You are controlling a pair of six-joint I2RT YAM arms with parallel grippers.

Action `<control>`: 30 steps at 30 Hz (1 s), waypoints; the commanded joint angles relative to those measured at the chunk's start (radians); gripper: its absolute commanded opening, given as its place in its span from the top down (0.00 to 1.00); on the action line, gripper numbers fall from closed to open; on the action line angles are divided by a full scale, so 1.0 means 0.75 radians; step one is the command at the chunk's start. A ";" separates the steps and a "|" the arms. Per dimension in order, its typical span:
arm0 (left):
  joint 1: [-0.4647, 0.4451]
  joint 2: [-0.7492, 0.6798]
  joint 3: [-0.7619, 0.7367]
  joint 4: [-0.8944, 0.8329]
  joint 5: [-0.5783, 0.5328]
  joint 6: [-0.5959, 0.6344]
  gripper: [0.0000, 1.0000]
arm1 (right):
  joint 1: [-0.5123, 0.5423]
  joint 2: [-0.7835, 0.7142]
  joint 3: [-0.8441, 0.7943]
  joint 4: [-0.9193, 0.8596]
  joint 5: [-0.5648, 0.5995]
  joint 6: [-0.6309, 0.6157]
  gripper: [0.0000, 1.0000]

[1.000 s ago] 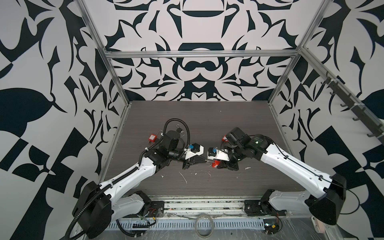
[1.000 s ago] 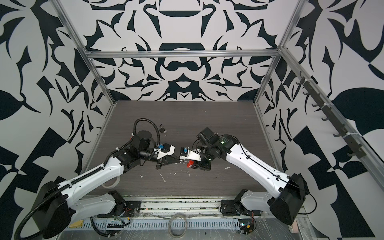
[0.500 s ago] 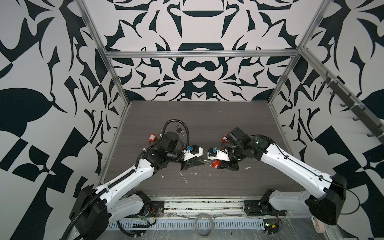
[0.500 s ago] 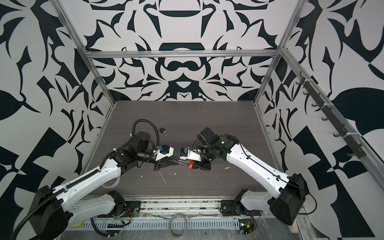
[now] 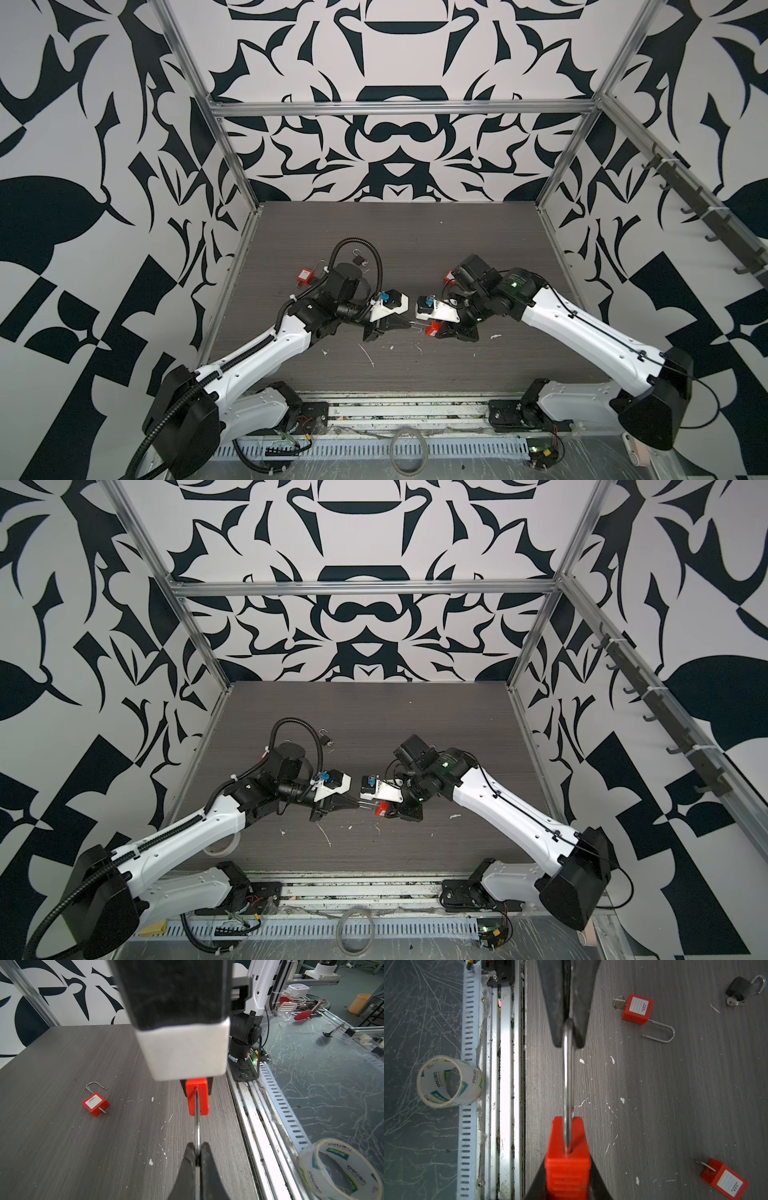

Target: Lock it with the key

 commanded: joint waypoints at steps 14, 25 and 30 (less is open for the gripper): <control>-0.017 0.060 0.026 0.065 0.167 -0.136 1.00 | 0.018 -0.099 -0.008 0.315 -0.033 -0.054 0.94; -0.076 0.085 -0.073 0.306 0.052 -0.143 1.00 | 0.019 -0.003 0.105 0.306 -0.260 0.074 0.93; -0.078 0.105 -0.071 0.344 0.067 -0.184 1.00 | 0.019 0.017 0.108 0.300 -0.231 0.053 0.91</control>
